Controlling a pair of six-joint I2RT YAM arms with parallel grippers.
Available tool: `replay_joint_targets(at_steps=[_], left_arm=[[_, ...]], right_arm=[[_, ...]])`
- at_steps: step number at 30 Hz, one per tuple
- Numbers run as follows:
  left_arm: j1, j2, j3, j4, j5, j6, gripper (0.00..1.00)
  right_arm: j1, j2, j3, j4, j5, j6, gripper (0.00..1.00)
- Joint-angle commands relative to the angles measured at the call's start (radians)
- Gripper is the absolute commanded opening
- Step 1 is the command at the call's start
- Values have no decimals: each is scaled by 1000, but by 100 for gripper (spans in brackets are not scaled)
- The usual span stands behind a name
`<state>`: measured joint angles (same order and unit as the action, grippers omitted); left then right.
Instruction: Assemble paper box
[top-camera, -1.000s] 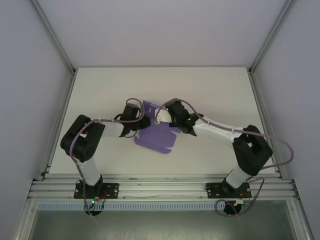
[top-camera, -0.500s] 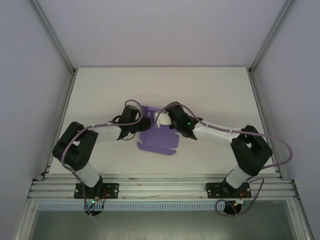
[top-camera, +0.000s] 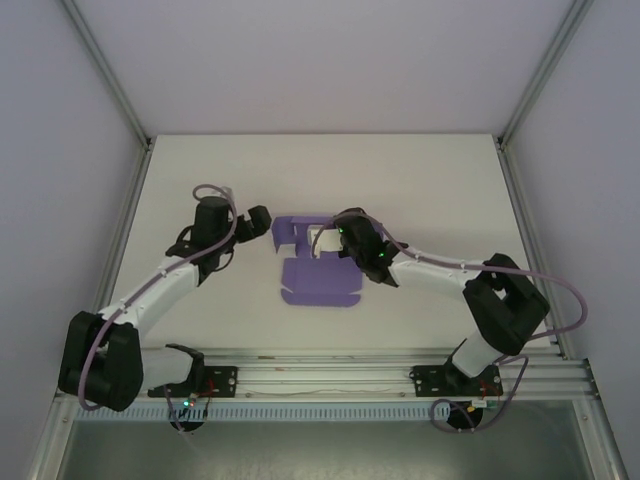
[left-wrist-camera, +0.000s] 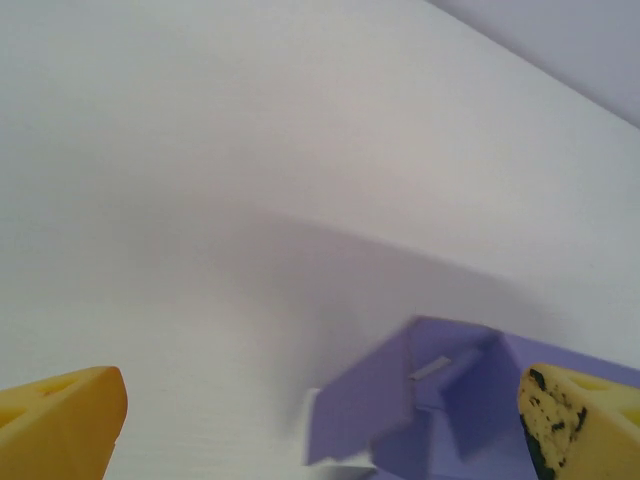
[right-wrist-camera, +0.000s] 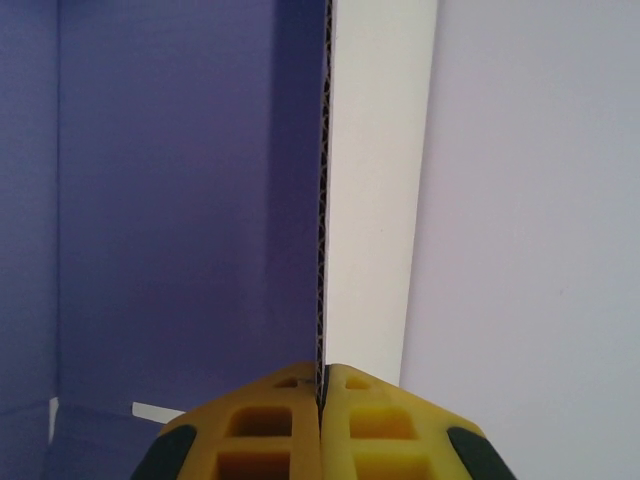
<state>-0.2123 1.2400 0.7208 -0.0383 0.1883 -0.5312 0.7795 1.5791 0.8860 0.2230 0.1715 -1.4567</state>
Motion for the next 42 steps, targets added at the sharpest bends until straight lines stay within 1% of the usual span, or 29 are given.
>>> replay_joint_targets(at_steps=[1, 2, 4, 6, 7, 9, 11, 13, 15, 17, 20, 21, 22, 24, 25, 28, 30, 33, 36, 38, 40, 41, 42], left_arm=[[37, 70, 48, -54, -11, 67, 100], [49, 107, 69, -54, -7, 74, 100], [76, 175, 105, -40, 45, 103, 100], [99, 242, 157, -63, 54, 113, 100], [107, 270, 175, -50, 82, 118, 100], [109, 326, 203, 1, 128, 124, 100], [110, 394, 261, -13, 176, 143, 100], [110, 452, 307, -28, 226, 155, 96], [107, 489, 315, -11, 338, 166, 91], [107, 489, 275, 51, 502, 171, 85], [101, 435, 157, 185, 642, 138, 82], [95, 418, 123, 229, 671, 123, 78], [86, 406, 97, 261, 692, 114, 71], [61, 391, 69, 273, 692, 111, 53], [47, 388, 68, 256, 682, 122, 47], [14, 391, 74, 231, 679, 143, 35], [3, 390, 69, 248, 697, 140, 30], [-15, 383, 60, 270, 716, 125, 28], [-39, 381, 58, 305, 698, 75, 27], [-57, 383, 54, 349, 671, 30, 27], [-65, 387, 48, 407, 666, -29, 26], [-65, 386, 51, 408, 665, -45, 27], [-65, 379, 55, 382, 627, -44, 27]], right_arm=[[7, -19, -19, 64, -21, -19, 0], [7, -18, -19, 67, -19, -19, 0], [6, -14, -20, 65, -18, -16, 0], [7, -16, -23, 62, -21, -13, 0], [7, -17, -25, 62, -23, -10, 0], [7, -19, -27, 57, -27, -1, 0], [7, -22, -24, 56, -30, 6, 0], [8, -21, -23, 55, -27, 16, 0], [6, -18, -24, 56, -21, 25, 0], [6, -13, -23, 59, -6, 29, 0], [6, -7, -29, 77, 6, 32, 0], [6, -4, -28, 77, 7, 36, 0], [6, -2, -26, 76, 7, 40, 0], [7, 6, -20, 76, 6, 41, 0], [6, 8, -23, 77, 7, 39, 0], [6, 9, -22, 78, 11, 49, 0], [6, 7, -19, 66, 13, 61, 0], [6, 4, -23, 66, 20, 76, 0], [6, 0, -24, 68, 18, 99, 0], [7, -1, -20, 68, 20, 116, 0], [6, 2, -17, 67, 32, 123, 0], [7, 4, -16, 69, 40, 119, 0], [8, 6, -15, 74, 48, 118, 0]])
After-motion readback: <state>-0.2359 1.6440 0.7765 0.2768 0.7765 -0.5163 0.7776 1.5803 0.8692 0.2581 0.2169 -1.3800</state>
